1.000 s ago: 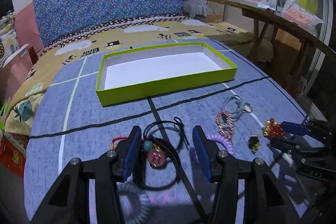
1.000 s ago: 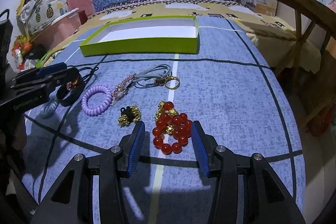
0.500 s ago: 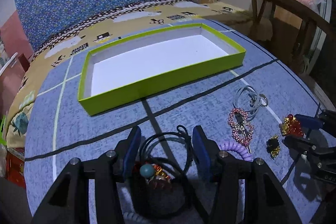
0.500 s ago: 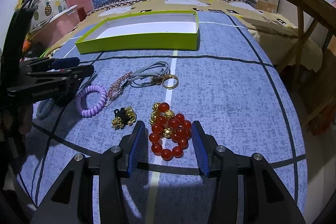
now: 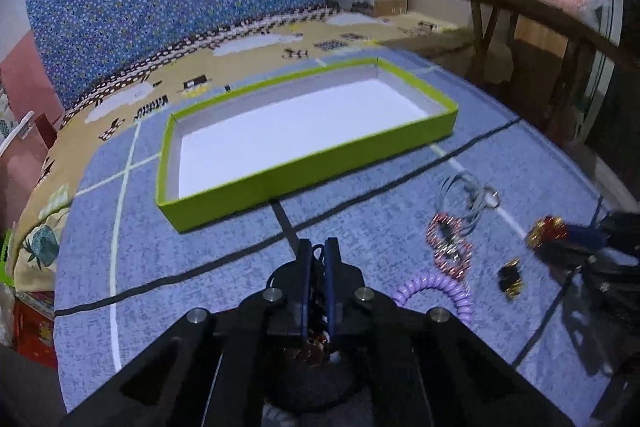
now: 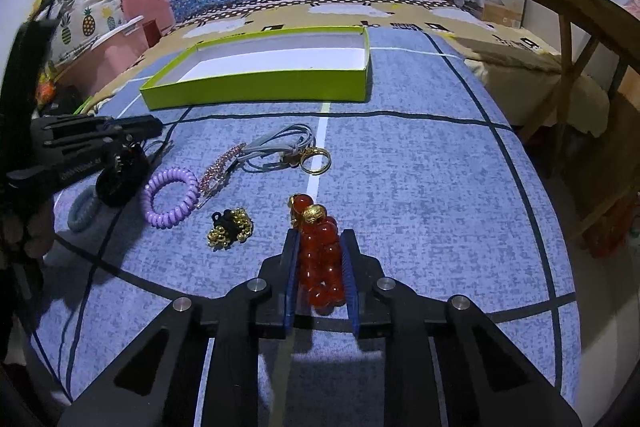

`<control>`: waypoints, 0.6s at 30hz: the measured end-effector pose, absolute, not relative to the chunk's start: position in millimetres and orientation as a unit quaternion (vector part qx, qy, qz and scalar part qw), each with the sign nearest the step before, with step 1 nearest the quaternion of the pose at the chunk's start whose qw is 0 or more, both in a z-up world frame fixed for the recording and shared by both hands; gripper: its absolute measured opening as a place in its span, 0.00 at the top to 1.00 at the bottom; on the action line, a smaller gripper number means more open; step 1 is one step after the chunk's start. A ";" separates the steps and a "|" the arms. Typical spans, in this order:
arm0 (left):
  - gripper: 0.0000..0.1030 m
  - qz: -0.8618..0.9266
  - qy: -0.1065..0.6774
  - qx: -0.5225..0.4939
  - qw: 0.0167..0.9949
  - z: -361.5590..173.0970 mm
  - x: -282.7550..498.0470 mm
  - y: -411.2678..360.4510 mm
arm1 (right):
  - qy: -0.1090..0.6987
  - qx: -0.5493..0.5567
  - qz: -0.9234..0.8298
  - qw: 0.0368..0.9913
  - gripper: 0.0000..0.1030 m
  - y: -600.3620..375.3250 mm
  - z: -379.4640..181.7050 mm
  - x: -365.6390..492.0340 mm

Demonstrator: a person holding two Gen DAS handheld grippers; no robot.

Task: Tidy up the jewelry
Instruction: 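Carry the red bracelet with the right tool while the left tool carries the hair tie to the green box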

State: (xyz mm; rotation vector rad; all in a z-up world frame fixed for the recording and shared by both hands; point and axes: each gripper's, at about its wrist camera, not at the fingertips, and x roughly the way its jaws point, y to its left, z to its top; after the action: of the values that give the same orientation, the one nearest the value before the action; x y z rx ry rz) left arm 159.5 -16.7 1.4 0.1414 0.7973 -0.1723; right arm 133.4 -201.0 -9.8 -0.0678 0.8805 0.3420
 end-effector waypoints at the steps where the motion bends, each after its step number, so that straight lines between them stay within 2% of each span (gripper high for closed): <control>1: 0.94 -0.087 0.381 0.062 0.919 5.7 157.5 -13.8 | 0.423 -0.032 0.165 0.890 0.81 -201.0 -9.8 133.0; 18: 0.94 -0.090 0.328 -0.003 0.940 54.2 140.9 21.7 | 0.404 -0.027 0.173 0.898 0.82 -204.9 3.2 121.2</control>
State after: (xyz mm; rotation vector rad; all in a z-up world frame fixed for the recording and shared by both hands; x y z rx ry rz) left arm 140.9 21.7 54.2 -0.0057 0.6692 -0.1832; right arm 121.2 -204.9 3.2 -0.0549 0.8367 0.3591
